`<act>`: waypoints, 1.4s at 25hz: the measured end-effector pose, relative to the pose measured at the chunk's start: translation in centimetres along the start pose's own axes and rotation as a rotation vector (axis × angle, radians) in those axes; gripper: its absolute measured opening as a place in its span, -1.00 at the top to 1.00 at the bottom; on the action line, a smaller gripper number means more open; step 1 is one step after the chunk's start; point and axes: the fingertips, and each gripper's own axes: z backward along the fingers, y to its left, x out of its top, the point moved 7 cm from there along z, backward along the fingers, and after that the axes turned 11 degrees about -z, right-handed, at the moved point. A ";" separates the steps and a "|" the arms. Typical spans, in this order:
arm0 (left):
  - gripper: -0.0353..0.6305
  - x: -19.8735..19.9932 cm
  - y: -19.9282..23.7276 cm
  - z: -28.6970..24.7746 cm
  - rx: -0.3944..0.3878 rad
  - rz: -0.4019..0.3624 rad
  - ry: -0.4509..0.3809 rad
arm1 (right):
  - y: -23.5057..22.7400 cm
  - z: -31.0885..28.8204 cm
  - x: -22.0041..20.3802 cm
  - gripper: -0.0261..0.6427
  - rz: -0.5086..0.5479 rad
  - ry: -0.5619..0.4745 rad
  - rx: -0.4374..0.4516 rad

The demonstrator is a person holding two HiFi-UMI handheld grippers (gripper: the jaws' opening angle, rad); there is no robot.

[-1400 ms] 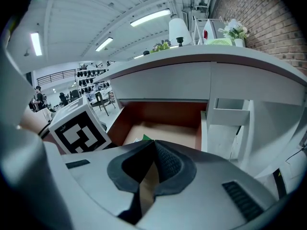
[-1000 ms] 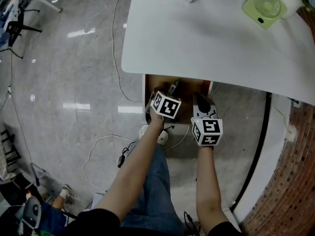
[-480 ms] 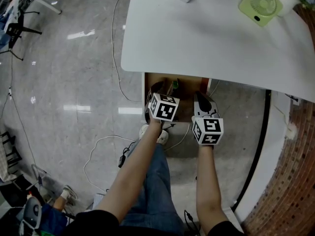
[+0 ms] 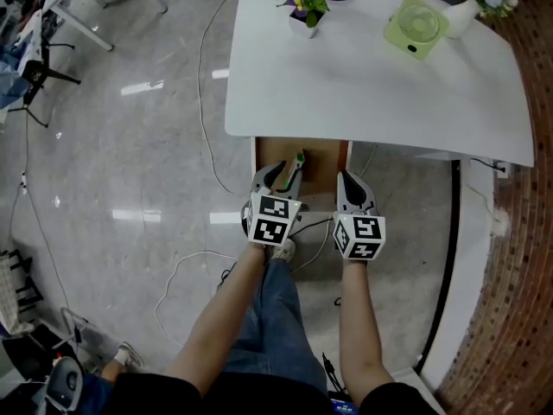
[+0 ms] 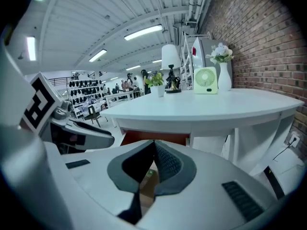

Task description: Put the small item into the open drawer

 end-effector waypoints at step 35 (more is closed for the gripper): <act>0.83 20.2 0.5 26.4 0.098 -0.247 -0.571 | 8.4 21.9 18.2 0.92 0.055 -0.508 -0.047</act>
